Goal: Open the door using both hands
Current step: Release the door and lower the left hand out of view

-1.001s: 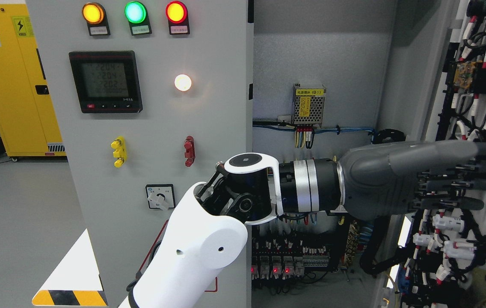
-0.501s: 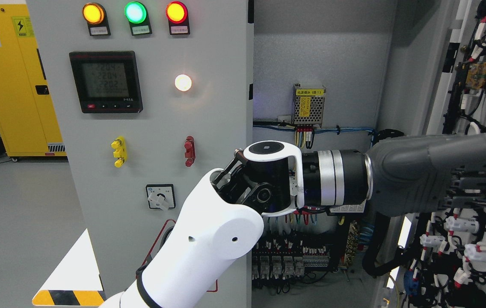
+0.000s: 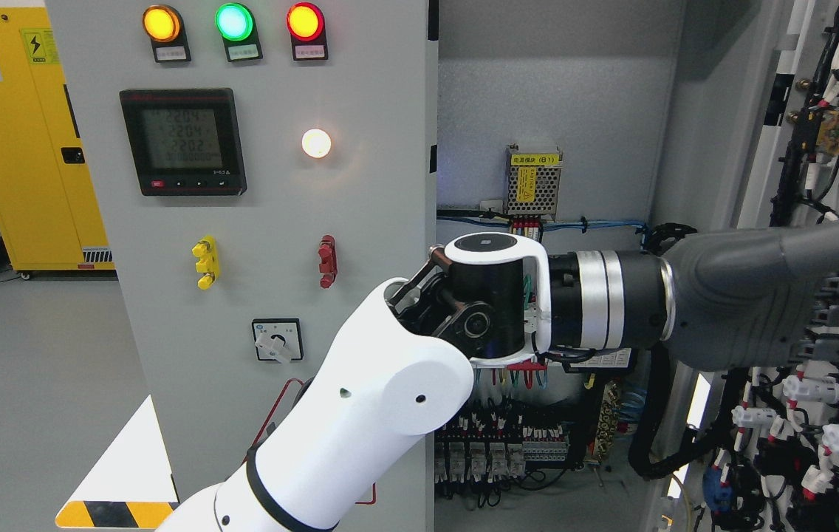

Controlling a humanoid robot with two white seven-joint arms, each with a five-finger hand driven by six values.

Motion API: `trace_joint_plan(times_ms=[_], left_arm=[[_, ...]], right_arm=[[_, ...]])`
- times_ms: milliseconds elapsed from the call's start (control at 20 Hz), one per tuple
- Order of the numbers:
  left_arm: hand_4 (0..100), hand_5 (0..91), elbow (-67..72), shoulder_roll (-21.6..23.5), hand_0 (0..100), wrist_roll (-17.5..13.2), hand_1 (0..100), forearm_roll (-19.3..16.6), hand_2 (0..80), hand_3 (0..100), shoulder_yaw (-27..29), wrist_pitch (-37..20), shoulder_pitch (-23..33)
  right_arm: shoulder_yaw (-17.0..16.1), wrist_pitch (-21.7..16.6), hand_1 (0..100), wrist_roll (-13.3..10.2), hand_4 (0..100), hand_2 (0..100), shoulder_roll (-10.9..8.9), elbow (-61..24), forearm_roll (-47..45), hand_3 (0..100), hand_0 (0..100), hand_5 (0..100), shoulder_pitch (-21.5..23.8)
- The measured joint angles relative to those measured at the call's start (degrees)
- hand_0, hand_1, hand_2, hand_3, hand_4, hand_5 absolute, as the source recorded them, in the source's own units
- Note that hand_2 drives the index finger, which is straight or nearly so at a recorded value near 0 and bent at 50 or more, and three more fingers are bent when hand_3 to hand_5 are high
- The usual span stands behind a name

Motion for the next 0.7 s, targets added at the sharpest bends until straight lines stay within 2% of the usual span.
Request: trace_joint_plan(times_ms=[400, 701], left_arm=[[0, 0.0, 0.3, -0.1, 12, 0.0, 56, 0.9, 0.0, 0, -1.1, -0.2, -0.2], [0, 0.0, -0.5, 0.5, 12, 0.1, 56, -0.1, 0.0, 0, 0.8, 0.1, 2.1]], right_arm=[[0.0, 0.0, 50, 0.0, 0, 4, 0.00, 0.0, 0.0, 0, 0, 0, 0.0], [0.0, 0.0, 50, 0.0, 0, 4, 0.00, 0.0, 0.0, 0, 0, 0, 0.0]])
